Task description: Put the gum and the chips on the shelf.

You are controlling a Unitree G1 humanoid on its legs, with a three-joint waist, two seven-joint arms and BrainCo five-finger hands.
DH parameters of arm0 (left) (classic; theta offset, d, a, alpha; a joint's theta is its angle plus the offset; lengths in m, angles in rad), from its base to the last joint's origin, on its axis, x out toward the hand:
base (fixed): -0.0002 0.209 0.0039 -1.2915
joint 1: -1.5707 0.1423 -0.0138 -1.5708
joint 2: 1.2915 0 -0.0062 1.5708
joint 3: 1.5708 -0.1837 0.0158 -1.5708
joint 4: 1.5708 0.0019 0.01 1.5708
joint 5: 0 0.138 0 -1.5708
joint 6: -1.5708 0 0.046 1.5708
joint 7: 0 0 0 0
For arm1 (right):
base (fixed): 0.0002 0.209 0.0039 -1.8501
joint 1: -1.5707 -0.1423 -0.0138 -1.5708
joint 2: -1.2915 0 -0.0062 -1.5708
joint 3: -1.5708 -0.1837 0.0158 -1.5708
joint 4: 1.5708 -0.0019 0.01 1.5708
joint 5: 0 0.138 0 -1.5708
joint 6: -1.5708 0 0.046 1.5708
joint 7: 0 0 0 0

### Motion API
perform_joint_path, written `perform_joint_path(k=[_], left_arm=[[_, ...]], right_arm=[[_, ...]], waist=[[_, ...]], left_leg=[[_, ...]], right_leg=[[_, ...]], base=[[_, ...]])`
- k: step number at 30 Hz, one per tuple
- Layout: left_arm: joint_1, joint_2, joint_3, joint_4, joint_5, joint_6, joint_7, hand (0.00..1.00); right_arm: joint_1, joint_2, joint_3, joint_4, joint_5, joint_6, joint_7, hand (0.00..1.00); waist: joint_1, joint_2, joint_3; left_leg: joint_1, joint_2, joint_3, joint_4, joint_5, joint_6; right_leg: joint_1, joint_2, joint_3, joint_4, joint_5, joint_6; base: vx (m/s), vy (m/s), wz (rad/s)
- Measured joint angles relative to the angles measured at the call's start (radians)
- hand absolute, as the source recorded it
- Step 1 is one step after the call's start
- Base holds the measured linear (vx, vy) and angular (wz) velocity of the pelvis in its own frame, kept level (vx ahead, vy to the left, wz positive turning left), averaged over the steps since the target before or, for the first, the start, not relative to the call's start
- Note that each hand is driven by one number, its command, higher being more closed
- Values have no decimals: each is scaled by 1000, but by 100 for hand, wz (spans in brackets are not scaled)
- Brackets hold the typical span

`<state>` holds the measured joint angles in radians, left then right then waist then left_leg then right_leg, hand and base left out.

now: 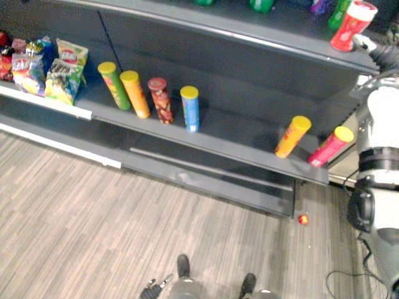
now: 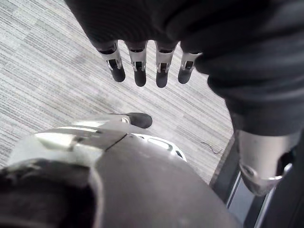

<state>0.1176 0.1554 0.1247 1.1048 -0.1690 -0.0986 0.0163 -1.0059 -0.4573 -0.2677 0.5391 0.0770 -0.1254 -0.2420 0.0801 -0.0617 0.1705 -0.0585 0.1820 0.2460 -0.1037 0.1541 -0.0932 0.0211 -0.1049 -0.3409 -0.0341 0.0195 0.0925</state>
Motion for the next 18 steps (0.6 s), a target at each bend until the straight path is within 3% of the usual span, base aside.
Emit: perform_joint_path(k=[4,9,13,15,16,18], left_arm=[[12,-1,4,1,40,0,3,0],[25,-8,32,1,74,0,12,0],[36,-14,40,1,106,-1,18,0],[40,-12,41,2,106,-2,20,0],[51,-14,61,12,106,-8,23,0],[60,-16,71,12,106,-10,24,0]], right_arm=[[231,133,24,-408,-1,-62,7,0],[465,280,116,-681,-13,-114,37,0],[648,330,262,-819,-50,-140,81,0],[755,335,370,-883,-76,-149,124,0],[1043,337,638,-908,-67,-166,267,0],[1062,338,650,-908,-64,-166,308,0]], waist=[[0,-1,-41],[-10,-6,-57],[-13,-15,-76],[-15,-21,-81],[-25,-25,-97],[-39,-26,-98]], left_leg=[[3,4,0,0,-5,-5],[2,2,-11,0,-13,-12],[2,-4,-16,0,-16,-11],[2,-6,-20,0,-16,-11],[9,-18,-32,0,-18,-10],[10,-20,-32,0,-18,-10]], right_leg=[[1,3,0,-1,-2,-2],[5,-3,-10,-1,-8,3],[9,-9,-18,0,-9,4],[10,-12,-20,1,-10,6],[20,-25,-30,9,-17,12],[15,-29,-28,20,-21,15]], base=[[9,-5,-1],[6,0,5],[24,5,7],[29,12,11],[29,19,14],[11,11,7]])
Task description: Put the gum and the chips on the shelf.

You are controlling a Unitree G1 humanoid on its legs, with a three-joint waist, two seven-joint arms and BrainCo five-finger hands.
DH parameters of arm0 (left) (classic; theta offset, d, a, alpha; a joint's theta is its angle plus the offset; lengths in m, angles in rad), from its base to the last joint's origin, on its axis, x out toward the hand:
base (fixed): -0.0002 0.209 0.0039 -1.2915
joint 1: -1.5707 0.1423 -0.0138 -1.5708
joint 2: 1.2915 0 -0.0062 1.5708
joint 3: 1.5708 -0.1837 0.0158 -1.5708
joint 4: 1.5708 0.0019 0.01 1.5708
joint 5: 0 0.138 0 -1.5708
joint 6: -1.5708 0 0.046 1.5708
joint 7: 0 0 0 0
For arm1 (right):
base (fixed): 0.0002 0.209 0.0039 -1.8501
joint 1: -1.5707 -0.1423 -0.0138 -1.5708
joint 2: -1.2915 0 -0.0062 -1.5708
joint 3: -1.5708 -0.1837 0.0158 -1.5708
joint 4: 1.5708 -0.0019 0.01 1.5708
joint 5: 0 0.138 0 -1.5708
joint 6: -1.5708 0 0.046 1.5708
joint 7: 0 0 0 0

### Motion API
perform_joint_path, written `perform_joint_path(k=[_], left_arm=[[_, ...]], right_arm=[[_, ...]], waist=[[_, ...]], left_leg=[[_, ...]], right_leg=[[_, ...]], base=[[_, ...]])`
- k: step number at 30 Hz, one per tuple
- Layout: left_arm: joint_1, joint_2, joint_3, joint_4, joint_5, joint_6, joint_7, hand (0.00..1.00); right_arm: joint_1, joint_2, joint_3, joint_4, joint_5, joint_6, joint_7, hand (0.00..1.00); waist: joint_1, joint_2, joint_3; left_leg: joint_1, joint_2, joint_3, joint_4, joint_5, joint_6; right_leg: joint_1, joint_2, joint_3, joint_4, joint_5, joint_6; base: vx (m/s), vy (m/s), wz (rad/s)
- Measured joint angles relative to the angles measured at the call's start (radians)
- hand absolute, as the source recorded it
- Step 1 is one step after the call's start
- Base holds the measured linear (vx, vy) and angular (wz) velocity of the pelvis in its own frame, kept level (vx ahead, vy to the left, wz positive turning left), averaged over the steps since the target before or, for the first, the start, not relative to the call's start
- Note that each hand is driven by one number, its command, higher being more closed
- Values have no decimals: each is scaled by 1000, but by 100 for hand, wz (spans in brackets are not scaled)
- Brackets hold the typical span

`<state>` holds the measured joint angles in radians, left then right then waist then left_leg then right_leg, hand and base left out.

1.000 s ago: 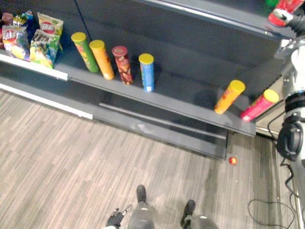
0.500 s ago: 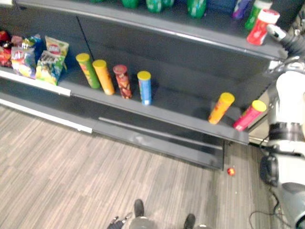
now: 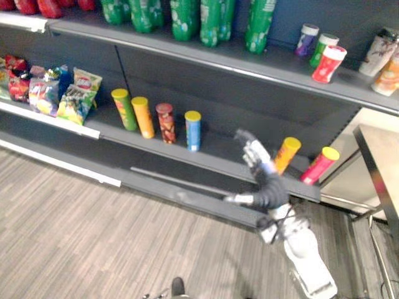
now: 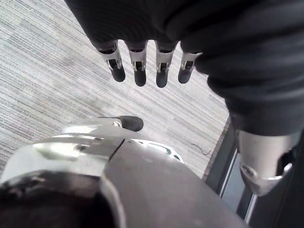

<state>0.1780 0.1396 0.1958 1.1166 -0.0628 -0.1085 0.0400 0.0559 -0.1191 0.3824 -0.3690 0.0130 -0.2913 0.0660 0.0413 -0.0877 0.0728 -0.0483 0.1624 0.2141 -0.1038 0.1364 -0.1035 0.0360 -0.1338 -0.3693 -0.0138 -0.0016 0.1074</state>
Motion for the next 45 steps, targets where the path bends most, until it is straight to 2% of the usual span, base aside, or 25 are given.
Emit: perform_joint_path(k=[2,4,6,9,11,13,15,16,18,19,22,25,29,35,36,37,40,41,42,43,44,45], left_arm=[[17,-1,9,7,0,-3,0,0],[21,-3,29,31,0,-4,2,0],[33,-4,38,39,0,-5,2,0],[33,-13,44,39,0,-5,2,0],[34,-20,48,39,-2,-5,1,0],[38,-31,61,38,-8,-4,-3,0],[42,-40,75,38,-15,-3,-6,0],[46,-44,80,39,-34,-1,-8,0],[51,-45,84,39,-53,2,-12,0],[51,-47,84,39,-54,2,-17,0],[47,-52,83,57,-79,0,-26,0],[42,-53,83,76,-92,0,-28,0],[45,-53,84,85,-92,0,-48,0],[42,-53,86,96,-94,0,-65,0],[42,-53,85,96,-113,0,-67,0],[42,-53,85,96,-124,0,-67,0],[37,-50,85,96,-135,1,-77,0],[32,-49,85,96,-140,1,-80,0],[13,-48,88,96,-159,0,-85,0],[4,-51,106,96,-169,0,-85,0],[-1,-58,120,95,-171,0,-85,0],[-3,-72,141,88,-171,1,-84,0]], right_arm=[[39,-1,16,14,29,-13,9,0],[117,0,30,96,37,-37,16,0],[216,0,35,324,23,3,60,0],[269,0,-16,578,-29,48,70,0],[280,15,-89,723,-88,66,66,0],[268,40,-224,933,-99,88,50,0],[260,49,-303,1040,-84,112,45,0],[257,54,-361,1080,-39,109,45,0],[208,55,-437,1183,-32,105,29,0],[161,58,-525,1289,-27,109,10,0],[134,58,-664,1439,37,118,-37,0],[149,58,-724,1515,46,143,-51,0],[170,62,-775,1535,76,178,-60,0],[156,76,-854,1563,143,179,-55,0],[154,82,-873,1564,166,179,-54,0],[151,85,-882,1563,174,179,-53,0],[141,99,-913,1562,269,178,-43,0],[137,106,-925,1557,283,178,-39,0],[131,122,-939,1540,315,177,-34,0],[131,136,-956,1500,328,175,-33,0],[131,140,-961,1478,343,175,-33,0],[133,139,-961,1462,350,176,-35,0]], waist=[[-9,7,-7],[-6,3,-15],[-11,5,-20],[-13,20,-22],[-13,30,-23],[-14,45,-23],[-15,54,-27],[-17,58,-28],[-26,59,-29],[-23,61,-29],[-14,74,-30],[-16,83,-30],[-36,91,-30],[-37,93,-28],[-37,84,-21],[-38,89,-18],[-41,76,1],[-42,68,8],[-38,64,37],[-41,68,57],[-41,74,68],[-44,86,74]], left_leg=[[3,-4,3,0,-1,0],[16,-5,15,0,-5,0],[25,-10,26,0,-13,7],[24,-11,34,0,-13,8],[28,-12,38,0,-14,9],[34,-13,45,0,-15,9],[34,-13,46,0,-15,9],[36,-12,49,0,-16,8],[42,-11,53,0,-16,8],[47,-11,58,0,-17,8],[54,-14,73,0,-22,13],[54,-15,77,0,-26,11],[54,-14,80,0,-33,12],[58,-17,80,0,-41,11],[64,-18,81,0,-45,14],[71,-19,84,1,-48,14],[93,-37,104,13,-66,22],[88,-38,107,41,-79,22],[74,-32,131,123,-125,24],[46,-12,163,226,-185,26],[34,4,186,282,-216,28],[-3,47,222,393,-278,35]], right_leg=[[0,-3,6,2,-5,-7],[6,-4,14,1,-5,-7],[8,-7,28,2,-5,-7],[3,-9,42,3,-5,-7],[3,-10,47,4,-5,-7],[2,-12,53,11,-5,-7],[1,-12,53,14,-6,-5],[0,-10,57,14,-6,-5],[1,-8,62,15,-7,-5],[2,-8,69,15,-7,-5],[2,-12,82,14,-6,-5],[1,-13,86,10,-6,-5],[5,-10,88,-1,-6,-5],[10,-11,85,-4,-13,3],[10,-14,87,8,-23,5],[8,-17,90,24,-32,7],[-37,-55,114,151,-93,25],[-42,-62,124,168,-92,24],[-44,-72,149,186,-93,25],[-53,-72,175,189,-89,31],[-56,-69,194,188,-86,35],[-77,-51,230,187,-78,41]], base=[[-6,5,-2],[22,8,-13],[23,13,-16],[14,10,-7],[18,6,-6],[19,1,-8],[27,-4,-4],[34,-8,-8],[27,-8,-9],[25,-2,-8],[38,8,-11],[40,0,-6],[54,-9,-3],[64,-6,1],[74,4,-3],[70,14,-5],[64,26,-10],[65,45,-36],[20,60,-59],[15,79,-74],[-26,81,-95],[-67,87,-127]])
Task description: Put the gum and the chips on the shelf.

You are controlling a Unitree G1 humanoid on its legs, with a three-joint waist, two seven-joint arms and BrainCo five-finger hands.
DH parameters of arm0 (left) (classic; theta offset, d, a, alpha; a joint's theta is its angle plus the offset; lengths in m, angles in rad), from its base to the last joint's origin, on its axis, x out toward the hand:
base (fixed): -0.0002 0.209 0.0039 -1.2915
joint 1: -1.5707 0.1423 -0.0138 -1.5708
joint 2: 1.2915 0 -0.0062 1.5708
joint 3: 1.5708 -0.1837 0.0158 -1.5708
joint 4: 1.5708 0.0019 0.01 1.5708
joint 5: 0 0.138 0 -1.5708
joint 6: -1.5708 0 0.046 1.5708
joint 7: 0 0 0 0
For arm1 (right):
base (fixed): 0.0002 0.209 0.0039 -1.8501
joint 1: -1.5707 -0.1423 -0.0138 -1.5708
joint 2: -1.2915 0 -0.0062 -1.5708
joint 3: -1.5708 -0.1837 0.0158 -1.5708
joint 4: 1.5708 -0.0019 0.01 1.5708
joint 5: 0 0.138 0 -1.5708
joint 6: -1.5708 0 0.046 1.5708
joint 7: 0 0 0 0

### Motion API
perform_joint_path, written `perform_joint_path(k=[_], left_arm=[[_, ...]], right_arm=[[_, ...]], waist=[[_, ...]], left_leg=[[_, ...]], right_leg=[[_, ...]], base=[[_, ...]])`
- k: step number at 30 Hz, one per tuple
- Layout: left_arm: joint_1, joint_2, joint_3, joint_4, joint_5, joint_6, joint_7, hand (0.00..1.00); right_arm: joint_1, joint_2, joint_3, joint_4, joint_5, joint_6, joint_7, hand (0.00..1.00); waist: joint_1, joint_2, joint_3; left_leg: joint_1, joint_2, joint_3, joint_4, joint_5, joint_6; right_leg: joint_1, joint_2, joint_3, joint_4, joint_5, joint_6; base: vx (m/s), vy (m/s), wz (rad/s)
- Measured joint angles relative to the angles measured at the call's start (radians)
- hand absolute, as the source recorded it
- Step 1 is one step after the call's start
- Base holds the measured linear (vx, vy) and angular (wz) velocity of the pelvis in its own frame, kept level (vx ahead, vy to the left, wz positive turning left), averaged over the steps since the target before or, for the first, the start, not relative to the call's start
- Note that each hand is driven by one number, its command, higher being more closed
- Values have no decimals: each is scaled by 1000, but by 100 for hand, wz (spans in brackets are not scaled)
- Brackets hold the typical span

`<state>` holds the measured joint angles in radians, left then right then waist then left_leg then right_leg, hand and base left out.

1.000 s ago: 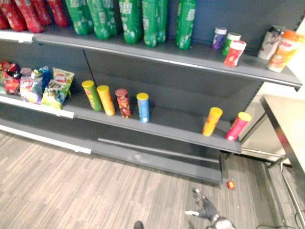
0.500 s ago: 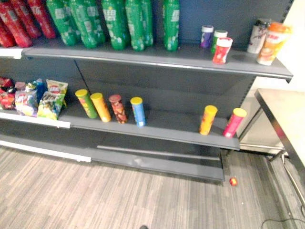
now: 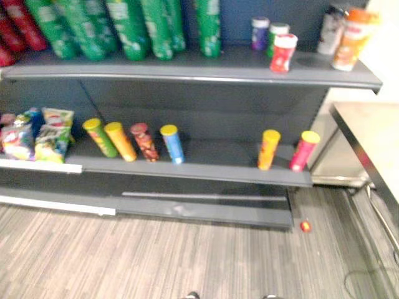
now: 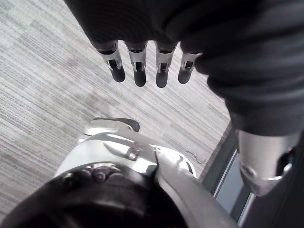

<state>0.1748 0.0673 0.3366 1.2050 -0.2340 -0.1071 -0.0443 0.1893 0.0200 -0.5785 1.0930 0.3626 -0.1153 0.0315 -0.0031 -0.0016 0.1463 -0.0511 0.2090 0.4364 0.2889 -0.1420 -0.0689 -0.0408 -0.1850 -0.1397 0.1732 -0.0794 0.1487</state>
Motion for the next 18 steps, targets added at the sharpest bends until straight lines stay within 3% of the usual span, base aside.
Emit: perform_joint_path(k=[1,2,5,6,9,11,12,16,18], left_arm=[[-1,-25,29,-35,0,-3,4,0],[-3,-26,31,-38,1,-4,5,0],[-27,-15,40,-57,4,-12,17,0],[-24,-10,41,-58,1,-16,21,0],[-24,15,-15,-52,2,-14,23,0],[-26,30,-58,-50,3,-14,22,0],[-34,31,-82,-40,1,-12,19,0],[-45,23,-105,-29,-1,-13,15,0],[-45,23,-105,-31,-1,-13,10,0]], right_arm=[[2,1,7,-31,1,1,-3,0],[1,1,8,-36,1,2,-4,0],[-4,11,24,-53,12,3,-8,0],[-9,15,37,-52,23,4,-9,0],[-16,10,47,-6,30,2,-13,0],[-38,-5,49,32,28,5,-12,0],[-53,-21,48,43,29,3,-13,0],[-57,-45,44,71,17,6,-20,0],[-61,-48,45,71,-10,6,-21,0]], waist=[[2,13,1],[4,15,1],[9,10,11],[9,-1,12],[10,-20,9],[10,-35,6],[3,-12,19],[-3,18,10],[-7,16,7]], left_leg=[[-52,67,49,123,-74,7],[-58,81,60,141,-87,6],[-39,148,198,166,-137,29],[-18,162,254,162,-142,28],[49,132,372,101,-112,16],[62,96,414,66,-92,11],[74,90,429,40,-69,8],[107,66,434,-51,-6,-18],[119,71,440,-79,26,-30]], right_leg=[[-37,26,26,-16,3,-4],[-44,24,11,-17,3,-5],[-66,-58,-261,-6,-23,-89],[-79,-93,-363,72,-28,-96],[-43,-150,-489,199,-40,-115],[-11,-143,-519,142,-47,-84],[-7,-125,-518,109,-29,-65],[7,-88,-506,45,-12,-57],[11,-58,-488,5,-2,-60]], base=[[-80,97,-123],[-75,161,-147],[-12,166,-133],[29,143,-132],[101,94,-103],[99,-29,-71],[37,-71,-48],[23,-80,-19],[-29,-103,-25]])
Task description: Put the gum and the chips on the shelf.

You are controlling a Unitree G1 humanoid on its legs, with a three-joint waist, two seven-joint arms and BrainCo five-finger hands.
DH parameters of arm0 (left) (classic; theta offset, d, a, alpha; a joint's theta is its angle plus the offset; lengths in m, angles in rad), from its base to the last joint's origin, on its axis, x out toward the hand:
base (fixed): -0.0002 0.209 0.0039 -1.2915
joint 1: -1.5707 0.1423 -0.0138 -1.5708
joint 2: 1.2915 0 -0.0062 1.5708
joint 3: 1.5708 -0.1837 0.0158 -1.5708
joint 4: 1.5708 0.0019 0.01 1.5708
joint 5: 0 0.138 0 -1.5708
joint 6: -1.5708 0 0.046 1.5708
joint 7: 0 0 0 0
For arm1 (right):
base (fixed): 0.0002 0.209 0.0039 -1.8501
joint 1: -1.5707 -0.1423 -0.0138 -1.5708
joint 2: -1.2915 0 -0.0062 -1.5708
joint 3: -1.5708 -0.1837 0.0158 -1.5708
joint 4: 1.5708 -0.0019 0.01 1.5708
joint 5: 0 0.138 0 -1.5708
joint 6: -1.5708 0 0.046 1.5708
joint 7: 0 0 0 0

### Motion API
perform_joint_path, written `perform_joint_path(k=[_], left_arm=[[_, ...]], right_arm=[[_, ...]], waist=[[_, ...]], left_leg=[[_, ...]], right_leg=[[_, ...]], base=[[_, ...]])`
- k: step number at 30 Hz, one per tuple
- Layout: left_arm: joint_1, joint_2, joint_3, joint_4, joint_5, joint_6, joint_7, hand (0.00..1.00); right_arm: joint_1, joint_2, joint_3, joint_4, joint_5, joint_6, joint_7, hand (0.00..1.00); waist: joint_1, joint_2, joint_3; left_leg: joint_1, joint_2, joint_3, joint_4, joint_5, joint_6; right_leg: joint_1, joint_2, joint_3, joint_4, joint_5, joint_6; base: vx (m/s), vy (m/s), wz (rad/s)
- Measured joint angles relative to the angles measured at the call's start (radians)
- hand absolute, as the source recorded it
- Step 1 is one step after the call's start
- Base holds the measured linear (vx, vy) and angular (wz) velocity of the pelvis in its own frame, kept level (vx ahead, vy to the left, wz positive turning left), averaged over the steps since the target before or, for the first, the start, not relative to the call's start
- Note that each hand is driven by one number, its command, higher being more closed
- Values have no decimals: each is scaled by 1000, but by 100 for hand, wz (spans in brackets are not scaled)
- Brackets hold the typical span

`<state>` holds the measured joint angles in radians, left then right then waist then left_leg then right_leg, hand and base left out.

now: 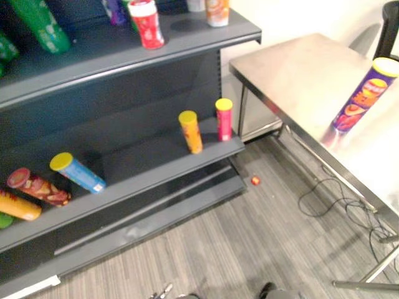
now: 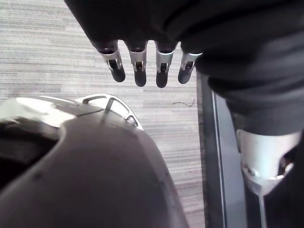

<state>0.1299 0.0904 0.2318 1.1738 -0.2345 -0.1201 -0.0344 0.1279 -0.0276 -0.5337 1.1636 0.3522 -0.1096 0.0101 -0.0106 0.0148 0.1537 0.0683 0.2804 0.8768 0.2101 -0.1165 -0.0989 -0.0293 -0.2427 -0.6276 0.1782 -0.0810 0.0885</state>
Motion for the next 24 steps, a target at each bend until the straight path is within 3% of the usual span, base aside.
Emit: perform_joint_path(k=[5,9,11,13,15,16,17,18,20,24], left_arm=[[-9,2,5,0,2,1,-3,0],[-20,-14,28,-1,11,1,-3,0],[-24,-25,70,-1,11,3,-5,0],[-24,-31,92,-1,-2,4,-6,0],[-28,-41,129,-10,-65,-3,-1,0],[-25,-53,143,-32,-101,-7,-2,0],[-27,-63,144,-42,-119,-8,-6,0],[-33,-81,141,-49,-119,-21,-8,0],[-46,-86,124,-49,-119,-27,-7,0],[-47,-89,126,-58,-114,-28,-10,0]], right_arm=[[-13,2,-2,1,4,1,8,0],[-18,-4,-10,-7,11,0,22,0],[-19,-4,-10,-5,22,0,22,0],[-17,-2,-9,-3,24,0,22,0],[-13,-2,-6,-5,56,-4,22,0],[-10,0,2,-10,72,-6,22,0],[-20,-8,4,-8,88,-6,23,0],[-30,-15,12,-7,91,-7,22,0],[-23,-19,28,-7,90,-13,23,0],[3,-23,31,-9,88,-14,22,0]], waist=[[-17,2,6],[-19,20,14],[-35,27,23],[-45,30,28],[-44,23,38],[-39,18,41],[-38,20,42],[-38,21,42],[-38,20,41],[-31,18,40]], left_leg=[[19,14,27,-20,63,-18],[38,34,79,4,105,-26],[37,92,76,112,110,-21],[41,159,66,241,129,7],[20,194,-66,362,210,107],[-32,187,-219,423,212,102],[-59,147,-329,420,125,61],[-91,98,-434,410,51,53],[-117,60,-499,367,17,40],[-161,13,-537,153,15,36]], right_leg=[[-2,37,38,-46,17,-16],[-20,58,97,-55,20,-26],[-21,75,129,-34,-3,-48],[-21,89,175,3,-32,-63],[-21,109,259,35,-61,-84],[-23,118,320,32,-66,-92],[-27,125,368,27,-78,-102],[-36,136,426,22,-82,-111],[-29,152,481,9,-78,-118],[1,157,604,0,-80,-111]], base=[[-59,-102,-32],[-63,-67,-45],[-24,-121,-55],[-5,-116,-76],[29,-127,-109],[45,-79,-132],[59,-25,-162],[68,-3,-135],[96,0,-117],[161,105,-97]])
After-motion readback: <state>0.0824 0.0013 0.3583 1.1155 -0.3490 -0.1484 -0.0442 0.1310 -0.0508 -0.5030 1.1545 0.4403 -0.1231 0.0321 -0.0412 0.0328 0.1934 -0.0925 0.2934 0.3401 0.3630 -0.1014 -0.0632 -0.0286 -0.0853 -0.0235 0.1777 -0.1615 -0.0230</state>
